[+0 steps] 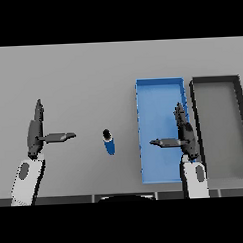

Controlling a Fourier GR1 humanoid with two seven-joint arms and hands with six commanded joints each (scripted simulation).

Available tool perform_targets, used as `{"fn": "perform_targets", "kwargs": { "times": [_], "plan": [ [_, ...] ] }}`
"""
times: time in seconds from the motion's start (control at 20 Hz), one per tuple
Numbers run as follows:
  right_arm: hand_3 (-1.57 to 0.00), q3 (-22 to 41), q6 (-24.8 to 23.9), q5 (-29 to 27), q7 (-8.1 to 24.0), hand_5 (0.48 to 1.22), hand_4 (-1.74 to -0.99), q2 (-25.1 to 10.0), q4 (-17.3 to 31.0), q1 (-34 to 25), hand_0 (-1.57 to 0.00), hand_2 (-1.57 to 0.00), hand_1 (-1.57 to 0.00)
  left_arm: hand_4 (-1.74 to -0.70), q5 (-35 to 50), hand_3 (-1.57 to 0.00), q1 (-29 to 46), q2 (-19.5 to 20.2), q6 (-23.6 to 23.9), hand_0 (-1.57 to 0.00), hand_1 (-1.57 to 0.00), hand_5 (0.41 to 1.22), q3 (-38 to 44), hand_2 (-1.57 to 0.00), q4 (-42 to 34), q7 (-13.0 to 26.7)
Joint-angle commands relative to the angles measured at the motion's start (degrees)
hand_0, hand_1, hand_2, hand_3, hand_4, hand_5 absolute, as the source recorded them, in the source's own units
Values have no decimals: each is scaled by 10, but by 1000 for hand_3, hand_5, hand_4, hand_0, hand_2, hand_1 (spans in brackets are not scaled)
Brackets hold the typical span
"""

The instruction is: Pick up the blue pipe and place it into the blue bin.

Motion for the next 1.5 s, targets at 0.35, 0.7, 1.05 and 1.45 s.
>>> {"fn": "perform_targets", "kwargs": {
  "times": [0.35, 0.7, 1.05, 1.45],
  "plan": [
    [1, 47, 30, 51, -58, 618, -1224, -40, -60, 63, 1, 1, 1, -1073, 11, 1, 23, 80, -131, 1, 1, 590, -30, 1, -26, -47],
    [1, 72, 21, 106, -20, 601, -1186, -59, -81, 77, 1, 1, 1, -1085, 31, 1, 27, 131, -215, 1, 1, 604, -38, 1, -31, -55],
    [1, 73, 32, 101, -37, 611, -1205, -68, -89, 73, 1, 1, 1, -1124, 33, 1, 60, 140, -292, 1, 1, 514, -103, 1, -110, -63],
    [1, 81, 28, 105, -26, 620, -1223, -60, -111, 88, 1, 1, 1, -1186, -53, 1, 45, 63, -274, 1, 1, 464, -183, 1, -104, -52]
  ]
}}
